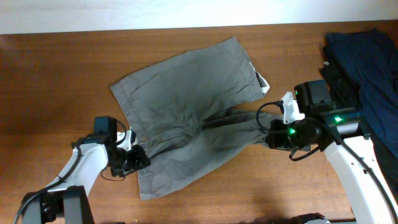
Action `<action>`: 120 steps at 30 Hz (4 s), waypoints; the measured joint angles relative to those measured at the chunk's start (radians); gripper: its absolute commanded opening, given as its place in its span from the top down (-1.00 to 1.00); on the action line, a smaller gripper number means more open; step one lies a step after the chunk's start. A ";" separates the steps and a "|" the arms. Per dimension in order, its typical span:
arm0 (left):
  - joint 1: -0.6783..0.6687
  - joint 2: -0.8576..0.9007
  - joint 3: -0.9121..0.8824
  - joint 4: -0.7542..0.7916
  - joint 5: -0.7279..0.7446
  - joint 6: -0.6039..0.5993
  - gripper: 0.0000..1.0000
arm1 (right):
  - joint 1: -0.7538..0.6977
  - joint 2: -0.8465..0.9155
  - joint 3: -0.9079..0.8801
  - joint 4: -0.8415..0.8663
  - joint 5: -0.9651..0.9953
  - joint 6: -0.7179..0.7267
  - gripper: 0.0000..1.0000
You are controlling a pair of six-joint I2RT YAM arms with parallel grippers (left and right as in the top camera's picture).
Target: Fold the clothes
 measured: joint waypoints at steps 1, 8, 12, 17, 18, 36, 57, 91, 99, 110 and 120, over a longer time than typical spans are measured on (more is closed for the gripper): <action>-0.008 0.000 -0.001 0.009 0.002 -0.004 0.79 | 0.000 0.000 0.000 0.001 0.000 0.000 0.92; -0.031 0.000 0.001 -0.026 0.030 -0.001 0.99 | 0.000 0.000 0.000 0.002 0.003 0.000 0.92; 0.015 -0.007 0.102 -0.204 0.034 0.038 0.99 | 0.000 0.000 0.001 -0.016 0.042 -0.005 0.92; 0.125 -0.080 0.291 -0.386 -0.049 0.083 0.99 | 0.000 0.000 0.002 -0.066 0.096 -0.010 0.92; 0.143 -0.098 0.314 -0.398 -0.062 0.087 0.99 | 0.000 0.000 0.002 -0.070 0.096 -0.011 0.92; 0.222 -0.142 0.346 -0.555 -0.131 0.108 -0.22 | 0.000 0.000 0.004 -0.142 -0.115 -0.311 0.92; 0.222 -0.144 -0.006 -0.291 -0.044 -0.011 -0.12 | 0.000 0.000 0.006 -0.096 -0.258 -0.366 0.92; -0.004 -0.097 0.264 0.072 -0.190 -0.029 0.99 | 0.000 0.045 -0.236 -0.005 0.122 0.148 0.92; -0.005 0.183 0.266 0.277 -0.215 0.018 0.99 | 0.000 0.053 -0.320 0.042 0.170 0.244 0.92; 0.005 0.551 0.546 0.570 -0.218 0.012 0.99 | 0.000 0.053 -0.322 0.124 0.074 0.124 0.85; 0.013 0.775 1.191 -0.112 -0.243 0.037 0.22 | 0.000 0.054 -0.322 0.221 0.023 0.029 0.36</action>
